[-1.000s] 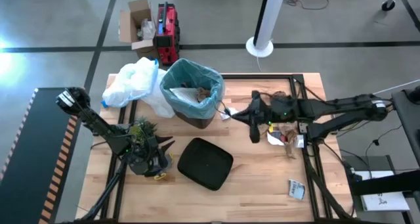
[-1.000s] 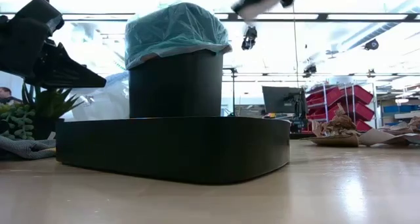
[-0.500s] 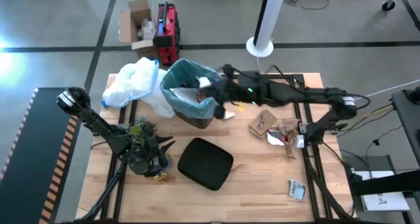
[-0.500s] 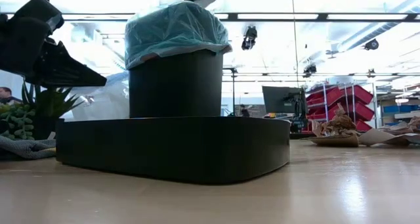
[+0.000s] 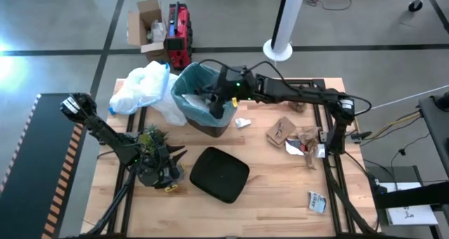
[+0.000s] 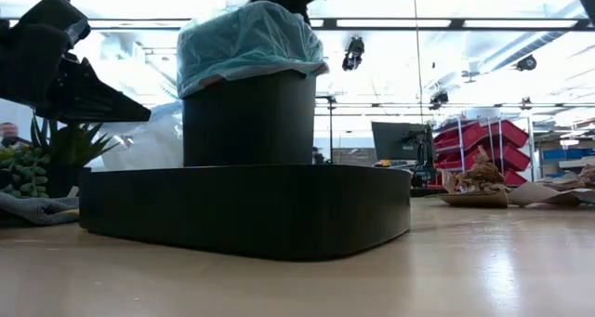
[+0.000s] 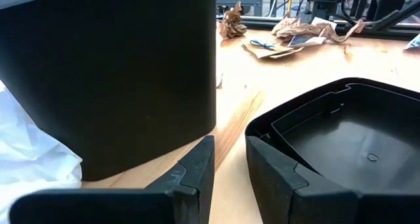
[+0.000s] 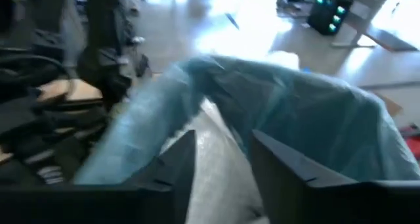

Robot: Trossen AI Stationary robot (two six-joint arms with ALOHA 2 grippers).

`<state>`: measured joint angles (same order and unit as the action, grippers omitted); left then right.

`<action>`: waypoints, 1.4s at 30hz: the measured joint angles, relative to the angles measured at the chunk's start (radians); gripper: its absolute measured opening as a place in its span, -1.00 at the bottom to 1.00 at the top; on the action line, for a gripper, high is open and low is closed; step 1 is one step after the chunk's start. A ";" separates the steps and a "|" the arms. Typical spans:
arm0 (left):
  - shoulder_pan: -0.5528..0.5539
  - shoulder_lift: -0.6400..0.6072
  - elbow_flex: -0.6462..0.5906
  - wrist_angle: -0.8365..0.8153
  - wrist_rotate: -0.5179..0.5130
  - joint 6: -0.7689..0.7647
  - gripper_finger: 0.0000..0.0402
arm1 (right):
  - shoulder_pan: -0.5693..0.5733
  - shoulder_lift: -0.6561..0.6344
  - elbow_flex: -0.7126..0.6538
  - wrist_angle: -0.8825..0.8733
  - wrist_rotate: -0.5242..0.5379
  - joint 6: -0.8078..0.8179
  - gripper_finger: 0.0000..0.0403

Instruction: Place trash/remove bag and relplace

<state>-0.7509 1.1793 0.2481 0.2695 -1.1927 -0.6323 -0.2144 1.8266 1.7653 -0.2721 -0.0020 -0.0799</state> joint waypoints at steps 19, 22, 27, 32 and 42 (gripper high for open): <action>0.000 0.040 0.000 0.040 0.003 -0.009 -0.63 | 0.255 -0.445 -0.386 -0.257 0.308 0.045 0.18; 0.000 0.059 0.000 0.066 0.011 -0.015 -0.63 | 0.269 -0.536 -0.569 -0.210 0.360 0.136 0.15; 0.000 0.101 0.000 0.114 0.033 -0.024 -0.63 | 0.276 -0.625 -0.863 -0.058 0.393 0.277 0.17; 0.000 0.135 0.012 0.160 0.032 -0.012 -0.62 | 0.259 -0.640 -1.068 0.000 0.484 0.405 0.27; 0.033 0.199 0.133 0.154 0.025 0.143 -0.51 | 0.155 -0.401 -1.286 0.646 0.456 0.359 0.31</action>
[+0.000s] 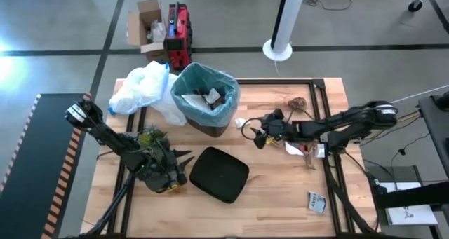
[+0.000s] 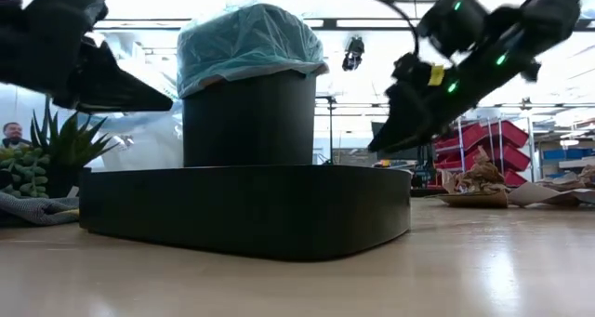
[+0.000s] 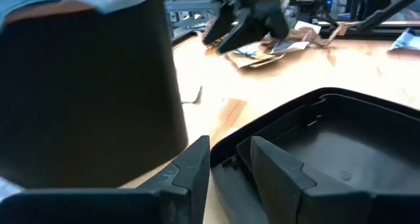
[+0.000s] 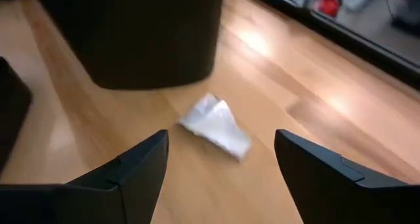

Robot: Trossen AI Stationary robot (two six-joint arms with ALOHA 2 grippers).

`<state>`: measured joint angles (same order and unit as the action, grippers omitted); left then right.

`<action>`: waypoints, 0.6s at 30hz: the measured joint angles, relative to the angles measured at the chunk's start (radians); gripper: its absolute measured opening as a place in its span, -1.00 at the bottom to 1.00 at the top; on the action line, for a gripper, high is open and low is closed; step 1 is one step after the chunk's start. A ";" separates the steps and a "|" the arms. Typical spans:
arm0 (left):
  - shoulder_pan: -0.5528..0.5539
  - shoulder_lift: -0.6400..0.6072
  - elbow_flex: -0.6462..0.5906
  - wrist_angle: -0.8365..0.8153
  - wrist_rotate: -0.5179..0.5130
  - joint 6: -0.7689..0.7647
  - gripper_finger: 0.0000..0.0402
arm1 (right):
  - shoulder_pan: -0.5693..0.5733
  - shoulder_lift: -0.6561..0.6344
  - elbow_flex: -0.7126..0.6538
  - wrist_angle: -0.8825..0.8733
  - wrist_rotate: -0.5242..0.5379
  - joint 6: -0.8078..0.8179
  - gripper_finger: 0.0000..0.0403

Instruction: Place trash/remove bag and relplace

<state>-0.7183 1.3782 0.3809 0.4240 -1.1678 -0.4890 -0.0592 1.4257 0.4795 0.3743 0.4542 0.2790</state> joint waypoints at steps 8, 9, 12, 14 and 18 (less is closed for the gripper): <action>0.002 0.021 0.071 -0.049 0.035 0.043 -0.45 | -0.172 0.301 0.070 0.246 -0.187 -0.139 0.16; 0.002 0.021 0.079 -0.050 0.044 0.043 -0.45 | -0.191 0.327 0.086 0.246 -0.210 -0.148 0.15; 0.002 0.021 0.087 -0.054 0.065 0.043 -0.44 | -0.222 0.407 0.130 0.247 -0.286 -0.215 0.10; 0.002 0.021 0.091 -0.069 0.078 0.033 -0.45 | -0.230 0.442 0.147 0.255 -0.328 -0.255 0.07; 0.001 0.024 0.089 -0.100 0.079 -0.001 -0.49 | -0.238 0.483 0.160 0.278 -0.369 -0.243 -0.05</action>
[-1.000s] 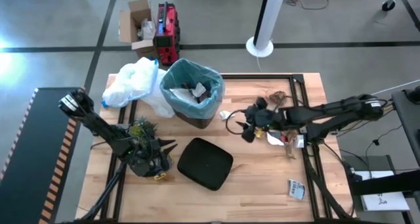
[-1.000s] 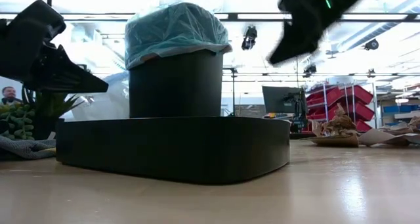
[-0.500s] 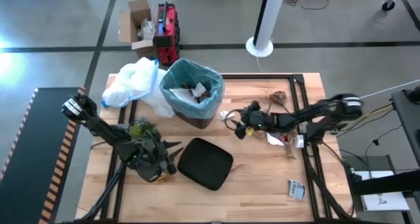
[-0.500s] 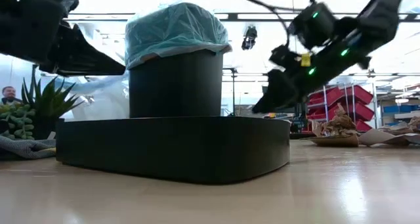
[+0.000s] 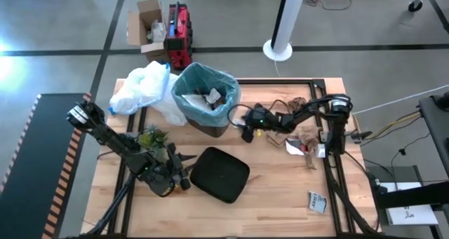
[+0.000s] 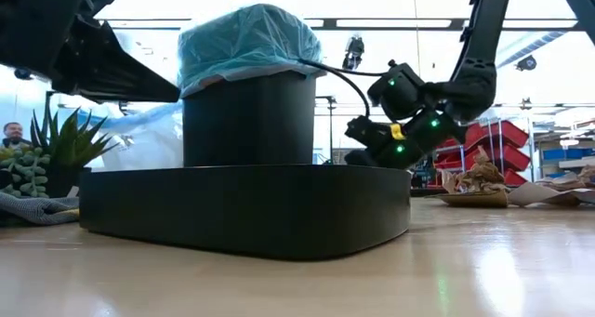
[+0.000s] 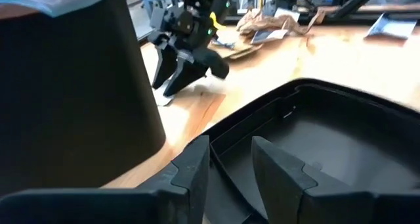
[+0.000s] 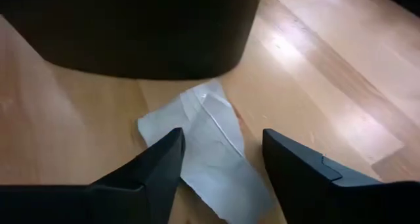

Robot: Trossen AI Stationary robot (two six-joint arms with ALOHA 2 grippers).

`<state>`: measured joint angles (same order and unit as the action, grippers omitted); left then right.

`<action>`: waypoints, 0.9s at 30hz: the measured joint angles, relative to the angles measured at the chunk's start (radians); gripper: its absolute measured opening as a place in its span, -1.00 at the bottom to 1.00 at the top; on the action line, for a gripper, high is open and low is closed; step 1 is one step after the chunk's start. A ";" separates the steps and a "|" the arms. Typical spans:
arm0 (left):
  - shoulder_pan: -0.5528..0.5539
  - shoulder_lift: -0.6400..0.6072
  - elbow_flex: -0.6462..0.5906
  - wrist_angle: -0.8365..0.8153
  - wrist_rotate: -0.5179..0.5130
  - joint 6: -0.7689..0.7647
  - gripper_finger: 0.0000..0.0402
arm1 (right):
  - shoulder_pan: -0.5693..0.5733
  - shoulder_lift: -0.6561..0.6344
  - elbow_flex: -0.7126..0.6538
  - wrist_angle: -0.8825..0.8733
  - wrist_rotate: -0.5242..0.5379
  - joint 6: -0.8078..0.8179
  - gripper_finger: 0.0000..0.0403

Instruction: Place trash/remove bag and relplace

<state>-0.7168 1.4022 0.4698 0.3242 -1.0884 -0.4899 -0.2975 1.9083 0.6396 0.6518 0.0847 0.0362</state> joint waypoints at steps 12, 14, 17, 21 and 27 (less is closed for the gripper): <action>0.001 0.003 0.000 -0.055 0.015 -0.051 -0.61 | 0.059 -0.117 -0.022 -0.164 -0.089 -0.047 -0.96; 0.002 0.006 0.001 -0.052 0.015 -0.051 -0.62 | 0.098 -0.168 -0.024 -0.213 -0.090 -0.058 -0.93; 0.005 0.010 0.001 -0.044 0.003 -0.052 -0.62 | 0.168 -0.263 -0.024 -0.222 -0.093 -0.074 -0.97; 0.023 0.015 0.001 -0.025 -0.003 -0.045 -0.59 | 0.266 -0.372 -0.011 -0.213 -0.074 -0.094 -0.99; 0.049 0.015 0.002 0.001 -0.005 -0.005 -0.52 | 0.365 -0.487 0.092 -0.204 0.060 -0.166 -1.00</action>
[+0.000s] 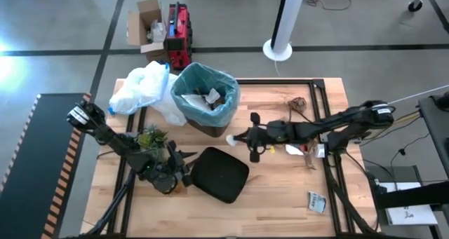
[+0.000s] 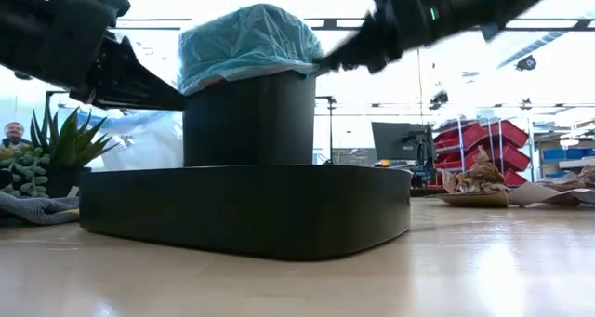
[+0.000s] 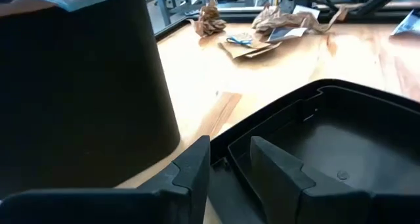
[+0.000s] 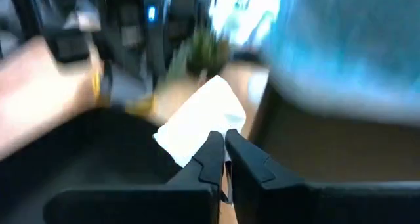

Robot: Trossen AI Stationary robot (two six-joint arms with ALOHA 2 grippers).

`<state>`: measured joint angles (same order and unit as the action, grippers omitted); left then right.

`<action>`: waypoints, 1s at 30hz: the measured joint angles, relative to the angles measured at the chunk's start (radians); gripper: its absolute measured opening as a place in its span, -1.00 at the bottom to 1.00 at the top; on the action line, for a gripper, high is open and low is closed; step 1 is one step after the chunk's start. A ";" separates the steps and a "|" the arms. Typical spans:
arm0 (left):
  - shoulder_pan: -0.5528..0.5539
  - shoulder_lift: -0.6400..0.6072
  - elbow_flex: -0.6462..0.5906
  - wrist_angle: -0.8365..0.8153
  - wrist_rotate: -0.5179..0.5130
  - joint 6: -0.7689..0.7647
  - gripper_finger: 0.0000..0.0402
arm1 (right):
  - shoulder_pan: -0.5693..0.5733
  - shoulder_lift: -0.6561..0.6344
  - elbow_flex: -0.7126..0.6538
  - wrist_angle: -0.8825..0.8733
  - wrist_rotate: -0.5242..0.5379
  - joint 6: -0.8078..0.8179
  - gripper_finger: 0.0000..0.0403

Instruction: Place trash/remove bag and relplace

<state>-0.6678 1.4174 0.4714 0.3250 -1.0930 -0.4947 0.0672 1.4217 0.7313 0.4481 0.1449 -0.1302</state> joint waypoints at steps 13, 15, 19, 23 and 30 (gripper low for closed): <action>0.023 -0.001 0.019 0.003 0.001 0.068 -0.38 | -0.103 0.070 0.553 -0.341 -0.015 -0.097 -1.00; 0.024 -0.001 0.018 0.000 0.001 0.067 -0.37 | -0.152 0.116 0.640 -0.429 -0.014 -0.088 -1.00; 0.024 -0.001 0.018 0.001 0.001 0.064 -0.34 | -0.239 0.207 0.754 -0.523 -0.033 -0.034 -0.98; 0.024 -0.001 0.018 0.004 0.002 0.064 -0.32 | -0.291 0.260 0.808 -0.583 -0.112 0.059 -0.76; 0.024 0.000 0.018 -0.002 0.003 0.065 -0.33 | -0.303 0.249 0.817 -0.667 -0.124 0.072 -0.13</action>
<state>-0.6441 1.4170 0.4896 0.3225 -1.0901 -0.4292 -0.2360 1.6705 1.5486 -0.2186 0.0213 -0.0579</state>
